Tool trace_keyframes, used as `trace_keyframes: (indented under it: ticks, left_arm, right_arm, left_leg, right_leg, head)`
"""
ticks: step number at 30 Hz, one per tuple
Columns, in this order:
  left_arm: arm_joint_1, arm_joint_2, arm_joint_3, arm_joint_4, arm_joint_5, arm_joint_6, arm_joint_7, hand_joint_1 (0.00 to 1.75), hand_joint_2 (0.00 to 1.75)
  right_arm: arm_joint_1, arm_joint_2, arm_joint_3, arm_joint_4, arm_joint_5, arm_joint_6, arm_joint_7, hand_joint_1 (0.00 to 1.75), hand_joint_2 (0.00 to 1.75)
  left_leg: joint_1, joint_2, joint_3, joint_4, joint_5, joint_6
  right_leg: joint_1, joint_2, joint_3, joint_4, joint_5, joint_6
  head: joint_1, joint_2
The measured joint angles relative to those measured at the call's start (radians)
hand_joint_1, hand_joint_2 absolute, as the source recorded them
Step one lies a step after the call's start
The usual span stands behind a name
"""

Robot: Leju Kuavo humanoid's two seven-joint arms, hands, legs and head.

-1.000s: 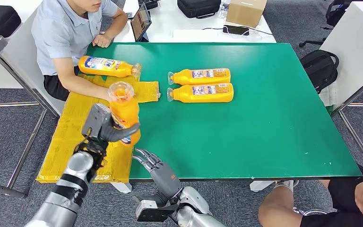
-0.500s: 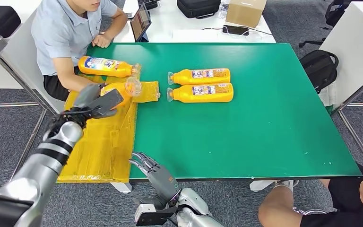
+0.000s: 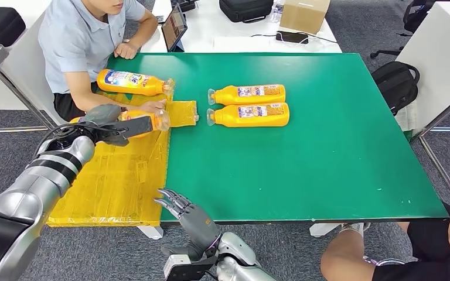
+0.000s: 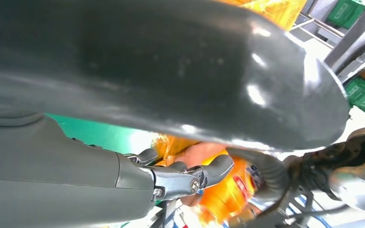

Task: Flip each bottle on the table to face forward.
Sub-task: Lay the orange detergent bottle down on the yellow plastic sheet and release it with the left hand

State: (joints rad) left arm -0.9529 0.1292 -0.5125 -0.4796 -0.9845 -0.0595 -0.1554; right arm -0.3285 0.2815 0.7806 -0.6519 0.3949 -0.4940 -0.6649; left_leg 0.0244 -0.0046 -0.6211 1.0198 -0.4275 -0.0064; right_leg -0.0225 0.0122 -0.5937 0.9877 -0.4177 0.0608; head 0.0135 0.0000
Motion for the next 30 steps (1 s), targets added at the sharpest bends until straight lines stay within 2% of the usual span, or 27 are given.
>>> trace_keyframes:
  ticks: [7,17,23,24,26,28,30]
  left_arm:
    - [0.002,-0.002,-0.04,0.054,0.0,-0.056,-0.022,1.75,1.75]
    - [0.036,-0.015,-0.041,0.092,0.044,-0.112,-0.051,1.73,1.75]
    - [0.047,-0.018,-0.056,0.103,0.035,-0.146,-0.058,1.52,1.75]
    - [0.049,-0.018,-0.061,0.104,0.032,-0.146,-0.058,1.42,1.75]
    - [0.053,-0.018,-0.07,0.105,0.026,-0.142,-0.057,1.12,1.75]
    - [0.056,-0.018,-0.079,0.106,0.023,-0.139,-0.055,0.63,1.75]
    - [0.059,-0.018,-0.084,0.107,0.026,-0.139,-0.055,0.25,1.75]
  right_arm:
    - [0.0,0.004,0.008,0.0,-0.013,0.005,0.0,0.0,0.0]
    - [-0.001,0.005,0.03,0.0,-0.031,0.01,0.0,0.0,0.0]
    - [-0.004,0.005,0.045,0.0,-0.043,0.015,0.0,0.0,0.0]
    - [-0.004,0.005,0.047,0.0,-0.045,0.015,0.0,0.0,0.0]
    - [-0.005,0.005,0.05,0.0,-0.048,0.015,0.0,0.0,0.0]
    - [-0.006,0.005,0.053,0.0,-0.05,0.015,0.0,0.0,0.0]
    - [-0.007,0.005,0.056,0.0,-0.052,0.015,0.0,0.0,0.0]
  left_leg:
    - [0.0,0.0,0.0,0.0,0.0,0.0]
    - [0.0,0.0,0.0,0.0,0.0,0.0]
    - [0.0,0.0,0.0,0.0,0.0,0.0]
    - [0.0,0.0,0.0,0.0,0.0,0.0]
    - [0.0,0.0,0.001,0.0,0.0,0.0]
    - [0.0,0.0,0.002,0.0,0.0,0.0]
    - [0.0,0.0,0.002,0.0,0.0,0.0]
  right_leg:
    - [0.0,0.0,0.0,0.0,0.0,0.0]
    - [0.0,0.0,0.0,0.0,0.0,0.0]
    - [0.0,0.0,0.001,0.0,0.0,0.0]
    - [0.0,0.0,0.001,0.0,0.0,0.0]
    - [0.0,0.0,0.001,0.0,0.0,0.0]
    - [0.0,0.0,0.002,0.0,0.0,0.0]
    - [0.0,0.0,0.002,0.0,0.0,0.0]
  head:
    - [0.0,0.0]
    - [0.0,0.0]
    - [0.0,0.0]
    - [0.0,0.0]
    - [0.0,0.0]
    - [0.0,0.0]
    - [0.0,0.0]
